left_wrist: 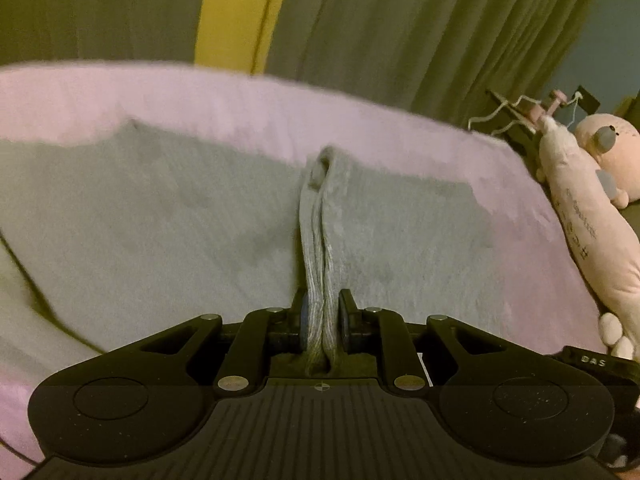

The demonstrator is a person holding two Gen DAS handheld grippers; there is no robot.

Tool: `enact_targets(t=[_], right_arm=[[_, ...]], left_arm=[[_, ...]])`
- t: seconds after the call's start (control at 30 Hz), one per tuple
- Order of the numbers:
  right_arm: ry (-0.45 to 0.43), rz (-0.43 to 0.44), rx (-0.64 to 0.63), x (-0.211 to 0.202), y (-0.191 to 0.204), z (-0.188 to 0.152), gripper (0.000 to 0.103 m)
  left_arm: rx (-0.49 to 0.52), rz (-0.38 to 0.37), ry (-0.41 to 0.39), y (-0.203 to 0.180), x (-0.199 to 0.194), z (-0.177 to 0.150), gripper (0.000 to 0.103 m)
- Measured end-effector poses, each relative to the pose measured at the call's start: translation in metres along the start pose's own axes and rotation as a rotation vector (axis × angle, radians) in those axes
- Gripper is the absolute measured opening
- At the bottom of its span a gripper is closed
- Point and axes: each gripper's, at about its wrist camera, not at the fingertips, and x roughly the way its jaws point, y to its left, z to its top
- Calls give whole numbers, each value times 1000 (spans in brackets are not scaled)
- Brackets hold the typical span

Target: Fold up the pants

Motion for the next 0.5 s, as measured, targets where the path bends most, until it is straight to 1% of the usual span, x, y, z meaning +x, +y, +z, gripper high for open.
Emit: enact_targets(t=[0.1,0.17,0.2,0.27,0.3,0.33,0.37,0.4,0.43,0.47,0.5], right_arm=[[46,43,-99,-1,20,-15,11],[91,57,-160,8,30,-28,11],[115,60,-175,14,31,-34,11],[155,34,-170,31,28,-43,11],[163,10,-168,37,24,-45,11],[165,-18,-164,43,20,-45,8],[166,-25,-165,47,17,-43,8],[176,-22,-166,48,17,-41,9],[192,-21,-165,48,19,-37,14],[212,-15,-172,45,21,-33,17],[227,-14,-191,40,25,-29,24]], left_arm=[[32,62,-66,10,-24,1,18],[26,102,-75,24,-33,-3,18],[7,114,-58,32,-32,-6,18],[-30,147,31,47,-14,-16,20],[-36,188,81,52,0,-22,20],[-32,236,122,56,11,-27,26],[-32,255,135,59,16,-29,31],[-47,262,120,62,14,-30,41],[-62,268,100,63,10,-26,44],[-72,276,83,63,6,-21,44],[-81,287,50,63,-1,-15,44]])
